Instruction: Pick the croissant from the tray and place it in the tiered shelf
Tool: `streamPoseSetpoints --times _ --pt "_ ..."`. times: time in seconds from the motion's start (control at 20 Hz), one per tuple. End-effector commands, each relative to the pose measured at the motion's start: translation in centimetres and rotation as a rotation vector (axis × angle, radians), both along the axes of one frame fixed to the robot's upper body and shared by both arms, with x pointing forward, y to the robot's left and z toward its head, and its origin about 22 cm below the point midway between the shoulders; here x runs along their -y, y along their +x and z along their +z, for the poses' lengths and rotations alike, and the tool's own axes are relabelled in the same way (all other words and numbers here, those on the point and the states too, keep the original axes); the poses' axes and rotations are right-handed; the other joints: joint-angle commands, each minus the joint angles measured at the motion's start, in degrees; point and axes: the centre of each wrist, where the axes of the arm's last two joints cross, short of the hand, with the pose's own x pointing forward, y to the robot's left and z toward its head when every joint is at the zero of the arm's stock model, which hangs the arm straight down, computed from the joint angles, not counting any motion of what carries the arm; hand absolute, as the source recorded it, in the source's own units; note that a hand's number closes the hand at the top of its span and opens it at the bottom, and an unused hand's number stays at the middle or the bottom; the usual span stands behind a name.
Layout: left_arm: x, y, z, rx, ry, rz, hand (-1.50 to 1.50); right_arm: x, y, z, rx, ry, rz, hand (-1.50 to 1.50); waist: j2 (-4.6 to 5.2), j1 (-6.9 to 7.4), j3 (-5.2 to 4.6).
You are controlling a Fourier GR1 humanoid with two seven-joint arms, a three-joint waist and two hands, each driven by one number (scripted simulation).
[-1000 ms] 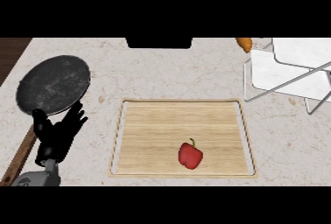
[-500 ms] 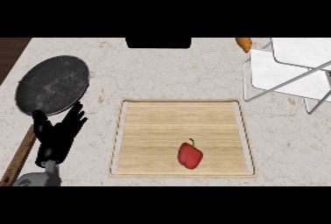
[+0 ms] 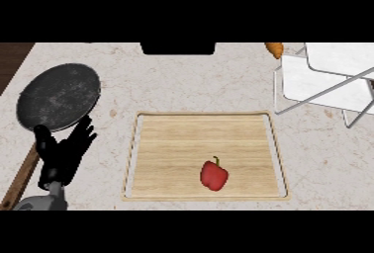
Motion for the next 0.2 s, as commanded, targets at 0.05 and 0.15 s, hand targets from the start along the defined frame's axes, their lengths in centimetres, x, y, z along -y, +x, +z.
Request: streamPoseSetpoints --times 0.05,0.15 --pt "1.2 0.8 0.4 -0.034 0.003 -0.012 0.0 3.1 -3.6 0.2 0.006 0.018 0.042 -1.5 0.21 0.15 -0.14" --pt "-1.7 -1.1 -1.9 -0.038 -0.003 0.011 0.0 4.8 -6.2 0.2 0.014 0.007 0.041 -1.5 0.24 -0.07 -0.16"
